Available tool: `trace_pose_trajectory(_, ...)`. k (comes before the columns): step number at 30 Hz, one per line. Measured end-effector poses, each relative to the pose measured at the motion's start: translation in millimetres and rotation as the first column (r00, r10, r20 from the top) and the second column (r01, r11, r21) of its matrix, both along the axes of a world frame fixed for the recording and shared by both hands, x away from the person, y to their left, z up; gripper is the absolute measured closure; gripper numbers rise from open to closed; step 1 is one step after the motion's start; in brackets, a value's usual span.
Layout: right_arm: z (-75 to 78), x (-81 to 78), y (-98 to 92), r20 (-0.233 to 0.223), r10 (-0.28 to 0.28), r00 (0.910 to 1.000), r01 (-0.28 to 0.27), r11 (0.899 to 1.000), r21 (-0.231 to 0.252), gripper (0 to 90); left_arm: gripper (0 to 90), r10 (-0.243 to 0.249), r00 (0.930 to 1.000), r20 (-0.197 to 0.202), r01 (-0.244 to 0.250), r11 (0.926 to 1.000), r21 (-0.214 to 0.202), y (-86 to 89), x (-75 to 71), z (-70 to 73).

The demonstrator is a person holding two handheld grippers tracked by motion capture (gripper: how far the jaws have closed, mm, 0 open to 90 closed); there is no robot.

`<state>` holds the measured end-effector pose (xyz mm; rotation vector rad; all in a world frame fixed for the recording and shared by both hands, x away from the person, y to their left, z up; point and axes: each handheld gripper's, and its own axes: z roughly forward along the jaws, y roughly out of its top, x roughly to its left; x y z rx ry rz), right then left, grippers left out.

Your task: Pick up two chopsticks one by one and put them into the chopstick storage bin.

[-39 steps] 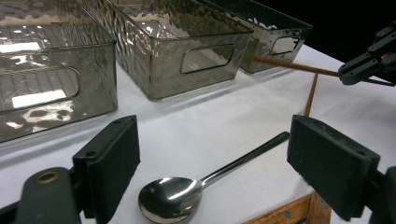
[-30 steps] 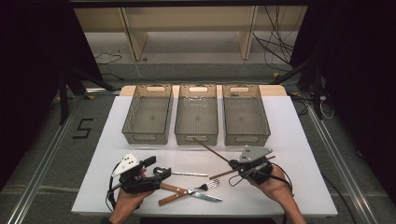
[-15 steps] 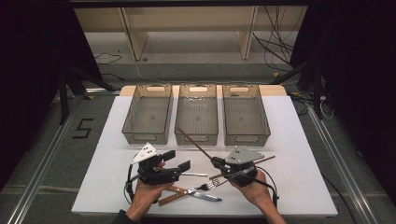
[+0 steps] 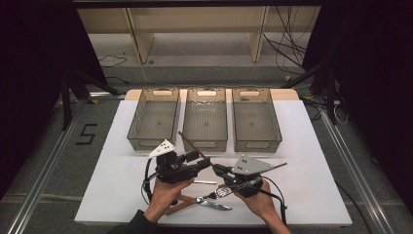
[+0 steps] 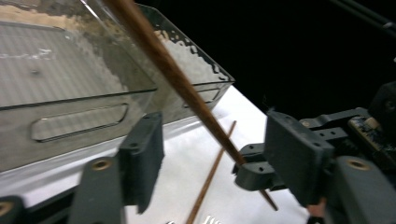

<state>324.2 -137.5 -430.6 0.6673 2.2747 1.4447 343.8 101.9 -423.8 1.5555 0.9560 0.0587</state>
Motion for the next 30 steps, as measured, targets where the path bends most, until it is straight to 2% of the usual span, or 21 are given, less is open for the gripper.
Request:
trace_pose_trajectory(5,-0.9,-1.2,2.8,0.003,0.013,0.9999,-0.013,1.0,0.008,85.7,52.3,-0.022,0.999,-0.039,0.021,0.9994,-0.027,-0.1,1.1,-3.9)
trace_pose_trajectory(13,-1.0,-3.3,4.5,0.018,0.013,0.9998,-0.013,1.0,0.009,85.7,65.2,-0.065,0.9961,-0.059,0.061,0.9962,-0.061,-0.3,1.7,-5.8)
trace_pose_trajectory(16,-1.0,-4.0,4.4,0.026,0.017,0.9995,-0.018,1.0,0.017,85.6,67.8,-0.076,0.9947,-0.069,0.07,0.9945,-0.077,-0.8,2.2,-7.5)
trace_pose_trajectory(20,-1.3,-4.7,4.5,0.028,0.024,0.9993,-0.024,0.999,0.022,85.5,76.2,-0.079,0.9941,-0.074,0.073,0.9937,-0.086,0.0,2.3,-8.1)
trace_pose_trajectory(25,-2.0,-4.8,3.9,0.028,0.029,0.9992,-0.03,0.999,0.033,84.6,82.1,-0.115,0.9896,-0.087,0.103,0.986,-0.131,1.1,2.6,-7.5)
trace_pose_trajectory(27,-2.8,-4.3,3.7,0.023,0.03,0.9993,-0.031,0.999,0.041,82.0,83.7,-0.119,0.9899,-0.078,0.108,0.9865,-0.123,0.3,1.3,-6.0)
trace_pose_trajectory(30,-1.3,-4.8,2.7,0.023,0.032,0.9992,-0.033,0.998,0.053,72.2,84.0,-0.138,0.9885,-0.062,0.13,0.9843,-0.12,0.8,0.7,-3.5)
